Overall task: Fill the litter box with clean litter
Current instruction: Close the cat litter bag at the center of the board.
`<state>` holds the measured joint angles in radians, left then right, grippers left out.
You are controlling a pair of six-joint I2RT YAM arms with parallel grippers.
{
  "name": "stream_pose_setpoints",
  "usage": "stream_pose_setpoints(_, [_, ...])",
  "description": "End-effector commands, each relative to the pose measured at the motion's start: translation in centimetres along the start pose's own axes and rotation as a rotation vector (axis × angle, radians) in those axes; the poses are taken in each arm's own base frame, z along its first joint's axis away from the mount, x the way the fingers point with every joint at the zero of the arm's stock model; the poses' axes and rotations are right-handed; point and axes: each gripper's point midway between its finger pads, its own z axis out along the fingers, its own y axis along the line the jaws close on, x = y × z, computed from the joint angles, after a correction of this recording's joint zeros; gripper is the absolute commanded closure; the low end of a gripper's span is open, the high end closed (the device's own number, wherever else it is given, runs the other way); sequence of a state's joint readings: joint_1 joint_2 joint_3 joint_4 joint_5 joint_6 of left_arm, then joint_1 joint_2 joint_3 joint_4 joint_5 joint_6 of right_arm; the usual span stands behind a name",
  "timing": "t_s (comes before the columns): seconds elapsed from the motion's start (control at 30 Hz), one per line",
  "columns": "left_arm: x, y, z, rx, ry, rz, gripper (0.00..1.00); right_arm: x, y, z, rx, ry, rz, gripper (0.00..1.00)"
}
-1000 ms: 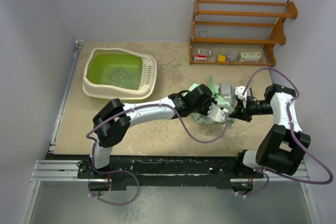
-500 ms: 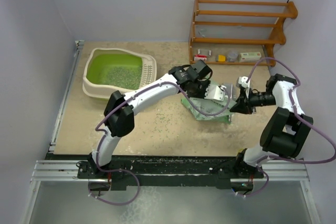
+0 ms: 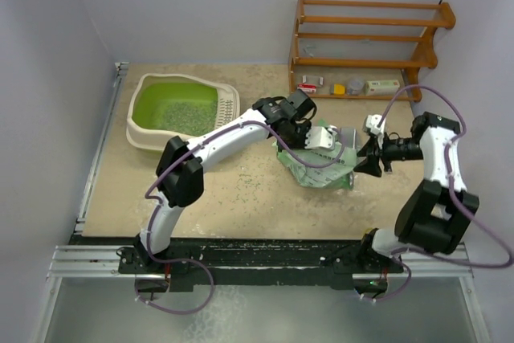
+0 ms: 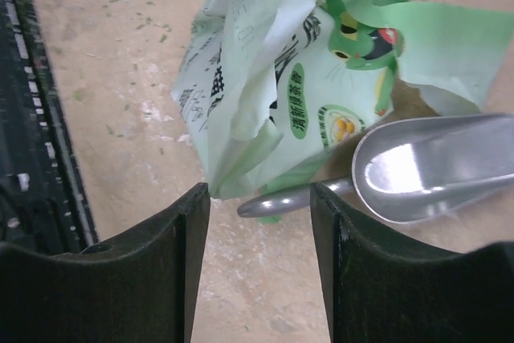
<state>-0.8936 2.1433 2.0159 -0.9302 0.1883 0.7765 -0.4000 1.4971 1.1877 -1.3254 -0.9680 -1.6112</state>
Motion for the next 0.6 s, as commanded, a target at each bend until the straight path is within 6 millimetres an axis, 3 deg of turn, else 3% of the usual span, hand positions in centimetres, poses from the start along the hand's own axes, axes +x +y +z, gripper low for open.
stream_pose_setpoints(0.0, [-0.1,-1.1,-1.4,0.063,-0.023,-0.065,0.97,-1.0,-1.1,-1.2,0.212,0.029,-0.206,0.44])
stream_pose_setpoints(0.1, [-0.6,-1.1,-1.6,0.070,-0.044,-0.070,0.97,-1.5,-0.7,-1.6,0.314,0.038,-0.351,0.44])
stream_pose_setpoints(0.23, [-1.5,-1.0,-1.9,0.072,-0.092,-0.073,0.97,-4.4,0.9,-2.1,0.366,-0.052,-0.437,0.41])
stream_pose_setpoints(0.4, [-2.1,-1.0,-1.9,0.065,-0.141,-0.082,0.97,-7.2,1.9,-2.4,0.352,-0.130,-0.573,0.31])
stream_pose_setpoints(0.57, [-2.4,-1.2,-1.8,0.068,-0.168,-0.086,0.97,-8.1,4.0,-2.4,0.253,-0.137,-0.663,0.30])
